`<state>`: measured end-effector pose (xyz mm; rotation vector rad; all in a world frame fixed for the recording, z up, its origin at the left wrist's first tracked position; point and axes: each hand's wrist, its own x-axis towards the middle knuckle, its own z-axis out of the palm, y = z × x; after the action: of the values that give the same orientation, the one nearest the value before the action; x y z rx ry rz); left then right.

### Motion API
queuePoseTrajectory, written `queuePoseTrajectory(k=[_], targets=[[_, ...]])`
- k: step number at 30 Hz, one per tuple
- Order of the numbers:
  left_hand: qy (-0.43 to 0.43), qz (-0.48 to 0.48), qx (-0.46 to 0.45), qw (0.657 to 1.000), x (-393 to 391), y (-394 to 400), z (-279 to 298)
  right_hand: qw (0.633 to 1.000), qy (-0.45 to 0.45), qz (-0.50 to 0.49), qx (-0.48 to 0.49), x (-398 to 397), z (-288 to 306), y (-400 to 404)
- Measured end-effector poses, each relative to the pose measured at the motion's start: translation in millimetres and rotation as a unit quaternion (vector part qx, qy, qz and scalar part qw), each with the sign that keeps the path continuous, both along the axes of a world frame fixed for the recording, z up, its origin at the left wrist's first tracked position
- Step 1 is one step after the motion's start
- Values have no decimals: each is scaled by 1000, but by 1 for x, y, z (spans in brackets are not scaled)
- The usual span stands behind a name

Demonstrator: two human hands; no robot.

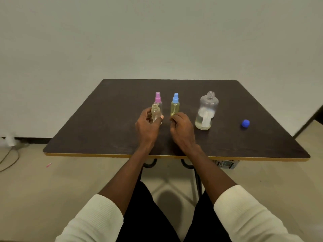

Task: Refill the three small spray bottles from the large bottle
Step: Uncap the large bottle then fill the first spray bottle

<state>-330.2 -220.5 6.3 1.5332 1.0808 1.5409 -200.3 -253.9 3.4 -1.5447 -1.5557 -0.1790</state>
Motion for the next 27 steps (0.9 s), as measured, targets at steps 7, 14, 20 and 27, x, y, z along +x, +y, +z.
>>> queuePoseTrajectory(k=[7,14,20,27], targets=[[32,89,-25,995,-84,48,1,997,3,80,-23,-68,1,41],[62,139,-67,986,-133,93,-2,977,-54,133,-155,-116,5,84],[81,143,-80,983,-138,115,-4,963,-91,130,-218,-122,0,108],[85,137,-98,982,-137,124,-8,966,-71,90,-232,-118,-11,119]])
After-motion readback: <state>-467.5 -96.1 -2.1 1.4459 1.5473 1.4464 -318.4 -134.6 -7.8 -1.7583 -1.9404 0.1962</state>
